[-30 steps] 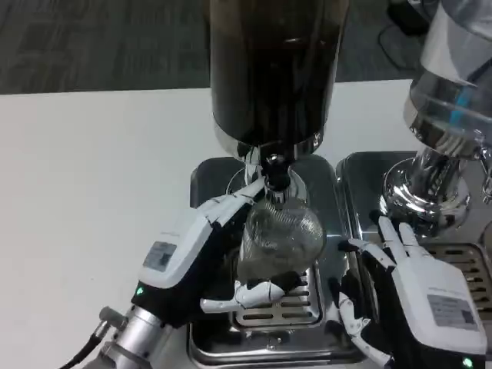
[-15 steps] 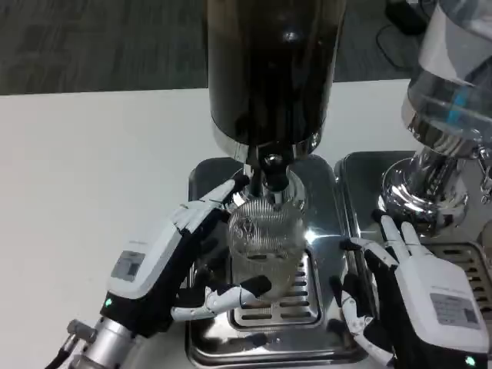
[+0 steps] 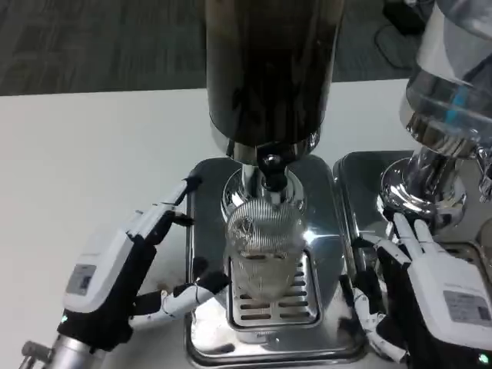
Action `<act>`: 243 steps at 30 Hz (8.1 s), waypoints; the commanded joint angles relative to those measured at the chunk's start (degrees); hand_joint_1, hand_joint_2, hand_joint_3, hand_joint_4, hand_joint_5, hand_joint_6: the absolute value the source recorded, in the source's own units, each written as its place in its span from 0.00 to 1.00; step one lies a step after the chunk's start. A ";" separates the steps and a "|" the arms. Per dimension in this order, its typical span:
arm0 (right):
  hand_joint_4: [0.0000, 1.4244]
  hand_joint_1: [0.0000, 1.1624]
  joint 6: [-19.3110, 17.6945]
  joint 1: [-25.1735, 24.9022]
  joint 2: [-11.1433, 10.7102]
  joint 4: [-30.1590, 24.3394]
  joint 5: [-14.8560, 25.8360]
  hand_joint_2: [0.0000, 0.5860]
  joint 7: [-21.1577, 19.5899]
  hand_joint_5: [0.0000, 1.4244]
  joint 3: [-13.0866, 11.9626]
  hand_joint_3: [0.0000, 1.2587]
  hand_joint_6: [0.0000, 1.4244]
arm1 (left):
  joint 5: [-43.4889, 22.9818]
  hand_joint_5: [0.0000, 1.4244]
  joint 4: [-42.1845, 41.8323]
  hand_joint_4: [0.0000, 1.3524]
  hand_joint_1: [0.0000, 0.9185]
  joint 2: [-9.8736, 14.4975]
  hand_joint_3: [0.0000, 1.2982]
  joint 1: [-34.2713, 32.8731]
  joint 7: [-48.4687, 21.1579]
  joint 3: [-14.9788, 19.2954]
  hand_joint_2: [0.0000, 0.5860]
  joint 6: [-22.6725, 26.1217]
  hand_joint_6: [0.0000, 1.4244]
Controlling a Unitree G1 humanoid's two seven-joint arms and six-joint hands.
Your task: Grasp the cup under the faucet to collect the drink, then remove the cup.
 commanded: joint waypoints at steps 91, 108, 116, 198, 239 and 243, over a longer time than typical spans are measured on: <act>0.00 0.31 -5.44 2.48 -1.57 2.40 -0.72 0.98 -1.59 0.00 -2.67 0.02 0.00 | -63.15 0.06 -48.46 0.00 0.00 -0.07 0.14 -3.26 -109.40 18.95 0.25 30.21 0.01; 0.00 0.40 -14.78 0.66 -0.05 0.51 29.22 0.50 11.14 0.04 -8.11 0.00 0.13 | -62.94 0.06 -50.53 0.00 0.00 0.38 0.15 -1.04 -107.94 18.70 0.26 29.43 0.00; 0.00 0.47 -9.06 -3.50 0.59 -0.01 31.71 0.31 18.82 0.00 -8.03 0.00 0.00 | -62.82 0.06 -52.01 0.00 0.00 0.42 0.15 -0.21 -106.07 18.81 0.26 30.73 0.00; 0.00 0.55 -9.89 -12.63 6.78 9.09 37.00 0.28 22.28 0.00 -3.24 0.00 0.00 | -51.30 0.05 -44.26 0.00 0.00 -8.47 0.21 23.83 -71.50 43.24 0.38 19.06 0.00; 0.00 0.70 -31.37 -18.19 14.16 31.29 41.46 0.21 15.82 0.05 -4.05 0.00 0.17 | -50.68 0.09 -40.41 0.00 0.00 -7.82 0.27 29.70 -69.00 43.15 0.39 21.47 0.00; 0.03 0.71 -31.32 -18.80 13.95 31.67 41.08 0.20 16.08 0.09 -3.78 0.00 0.21 | -50.88 0.09 -40.92 0.01 0.00 -7.77 0.29 30.04 -68.97 43.27 0.39 21.76 0.00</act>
